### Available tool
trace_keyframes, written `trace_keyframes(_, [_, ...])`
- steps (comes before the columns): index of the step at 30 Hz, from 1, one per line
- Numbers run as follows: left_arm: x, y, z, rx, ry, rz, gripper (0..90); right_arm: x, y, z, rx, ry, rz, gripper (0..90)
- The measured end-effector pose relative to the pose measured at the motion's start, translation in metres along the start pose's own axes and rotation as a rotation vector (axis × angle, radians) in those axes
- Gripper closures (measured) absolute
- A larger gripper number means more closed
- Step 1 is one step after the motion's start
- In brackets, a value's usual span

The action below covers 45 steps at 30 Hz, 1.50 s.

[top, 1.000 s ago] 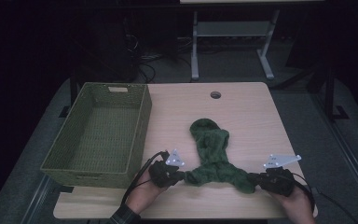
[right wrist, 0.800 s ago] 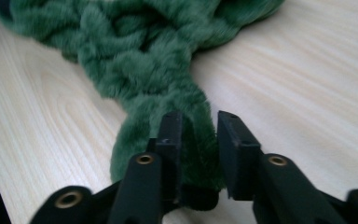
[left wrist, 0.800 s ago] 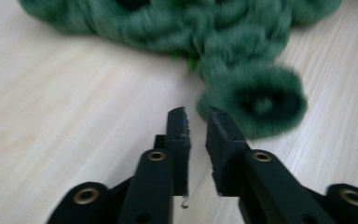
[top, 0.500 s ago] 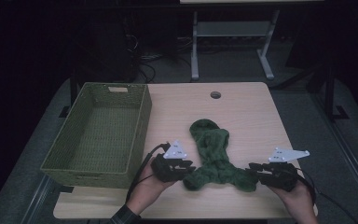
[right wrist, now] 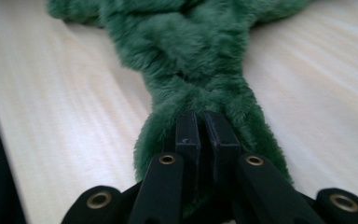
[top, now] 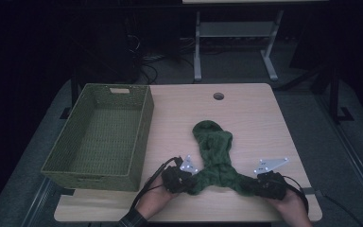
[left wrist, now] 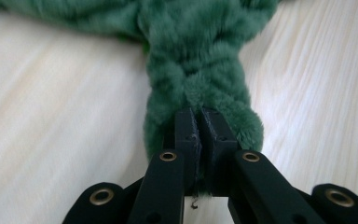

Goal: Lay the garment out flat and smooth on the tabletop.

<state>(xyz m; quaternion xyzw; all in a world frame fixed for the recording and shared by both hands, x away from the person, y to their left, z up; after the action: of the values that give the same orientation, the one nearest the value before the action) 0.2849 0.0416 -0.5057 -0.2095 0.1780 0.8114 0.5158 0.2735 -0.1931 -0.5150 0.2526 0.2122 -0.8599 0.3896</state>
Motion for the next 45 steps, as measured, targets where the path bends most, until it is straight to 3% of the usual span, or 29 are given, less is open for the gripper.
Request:
trace_keyframes(4, [0.010,-0.002,0.006,-0.008,-0.007,0.007,85.6,-0.001,-0.015,-0.003,-0.025,-0.012,0.032,83.9])
trace_keyframes(8, [0.019,-0.006,0.011,-0.013,-0.001,0.017,85.2,-0.012,-0.016,0.002,-0.029,0.036,0.039,75.0])
trace_keyframes(10, [0.019,-0.006,0.011,-0.008,-0.002,0.018,84.7,-0.023,-0.010,0.010,-0.026,0.079,0.020,71.6])
trace_keyframes(13, [0.019,-0.006,0.009,-0.011,-0.003,0.015,83.8,-0.043,0.007,0.017,0.015,0.127,0.002,66.1])
trace_keyframes(17, [0.019,-0.006,0.009,-0.015,-0.006,0.006,83.6,-0.075,0.039,0.017,0.060,0.168,-0.038,64.5])
trace_keyframes(23, [0.019,-0.005,0.008,-0.026,-0.009,-0.006,83.8,-0.117,0.080,0.003,0.096,0.145,-0.081,64.6])
trace_keyframes(29, [0.019,-0.005,0.007,-0.018,-0.023,0.002,86.9,-0.142,0.101,-0.020,0.098,0.114,-0.113,64.6])
trace_keyframes(34, [0.018,-0.004,0.006,-0.015,-0.016,0.014,88.0,-0.148,0.109,-0.042,0.083,0.064,-0.116,64.2])
trace_keyframes(37, [0.018,-0.005,0.006,-0.017,-0.016,0.008,88.1,-0.143,0.112,-0.057,0.071,0.002,-0.131,71.4])
trace_keyframes(39, [0.018,-0.005,0.006,-0.018,-0.021,0.006,88.2,-0.140,0.116,-0.065,0.095,-0.014,-0.123,84.2])
trace_keyframes(45, [0.018,-0.005,0.007,-0.024,-0.027,-0.003,88.6,-0.150,0.135,-0.061,0.164,0.014,-0.142,87.4])
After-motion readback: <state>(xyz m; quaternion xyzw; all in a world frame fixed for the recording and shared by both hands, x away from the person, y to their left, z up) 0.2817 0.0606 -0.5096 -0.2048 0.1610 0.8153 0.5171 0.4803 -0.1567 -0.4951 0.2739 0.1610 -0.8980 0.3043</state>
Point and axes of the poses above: each handheld gripper's, and its own axes: z roughly backward along the jaws, x roughly out of its underside, y roughly to its right, the point moved 7 cm from there along -z, roughly forward along the jaws, and after that the axes turned 3 degrees about -y, right-handed, at the moved point
